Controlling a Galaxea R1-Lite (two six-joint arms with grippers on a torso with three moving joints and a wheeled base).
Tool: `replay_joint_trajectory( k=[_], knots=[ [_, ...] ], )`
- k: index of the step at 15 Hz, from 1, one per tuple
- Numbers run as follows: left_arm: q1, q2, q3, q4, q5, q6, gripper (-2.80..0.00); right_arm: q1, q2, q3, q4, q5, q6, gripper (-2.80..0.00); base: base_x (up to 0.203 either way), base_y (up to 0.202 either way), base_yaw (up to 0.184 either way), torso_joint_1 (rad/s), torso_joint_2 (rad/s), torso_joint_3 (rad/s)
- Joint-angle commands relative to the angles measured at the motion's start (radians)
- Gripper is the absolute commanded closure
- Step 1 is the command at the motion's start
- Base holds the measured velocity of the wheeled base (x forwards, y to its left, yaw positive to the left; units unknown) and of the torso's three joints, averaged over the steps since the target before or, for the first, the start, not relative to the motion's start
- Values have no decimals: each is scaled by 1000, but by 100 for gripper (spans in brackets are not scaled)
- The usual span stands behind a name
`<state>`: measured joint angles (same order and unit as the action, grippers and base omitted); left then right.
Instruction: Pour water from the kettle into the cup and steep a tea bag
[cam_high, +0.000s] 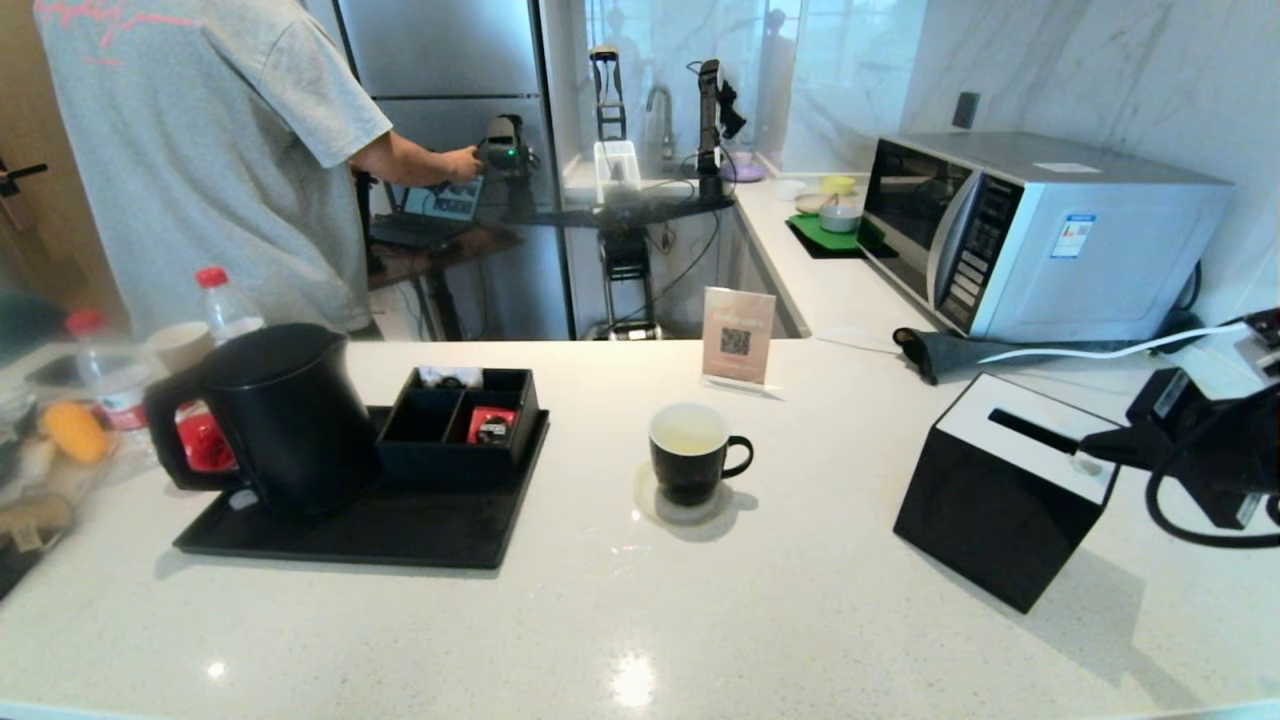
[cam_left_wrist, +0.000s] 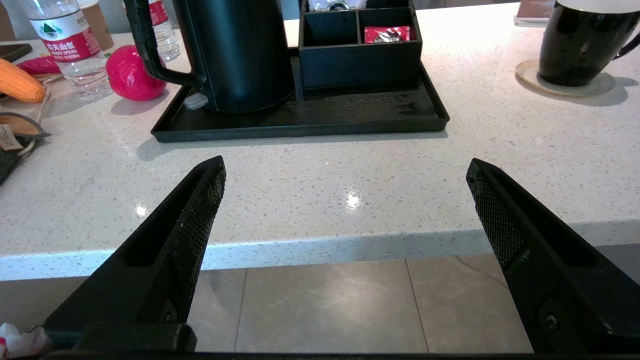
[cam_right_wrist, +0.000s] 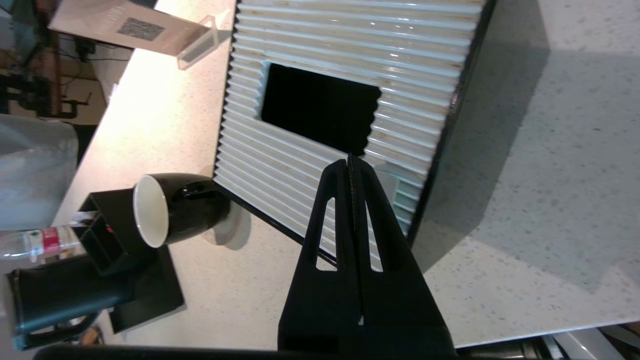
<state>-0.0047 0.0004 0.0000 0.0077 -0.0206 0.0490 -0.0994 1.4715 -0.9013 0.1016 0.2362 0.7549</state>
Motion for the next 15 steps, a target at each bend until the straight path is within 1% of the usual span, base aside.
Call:
replay_joint_trajectory(
  k=[1, 11, 15],
  knots=[
    [0, 0, 0, 0, -1, 1, -280, 0, -2, 4, 23, -8, -14, 0, 0, 0, 0, 0, 0, 0],
    [0, 0, 0, 0, -1, 0, -280, 3, 30, 19, 13, -15, -21, 0, 0, 0, 0, 0, 0, 0],
    [0, 0, 0, 0, -1, 0, -280, 4, 52, 12, -30, -14, -22, 0, 0, 0, 0, 0, 0, 0]
  ],
)
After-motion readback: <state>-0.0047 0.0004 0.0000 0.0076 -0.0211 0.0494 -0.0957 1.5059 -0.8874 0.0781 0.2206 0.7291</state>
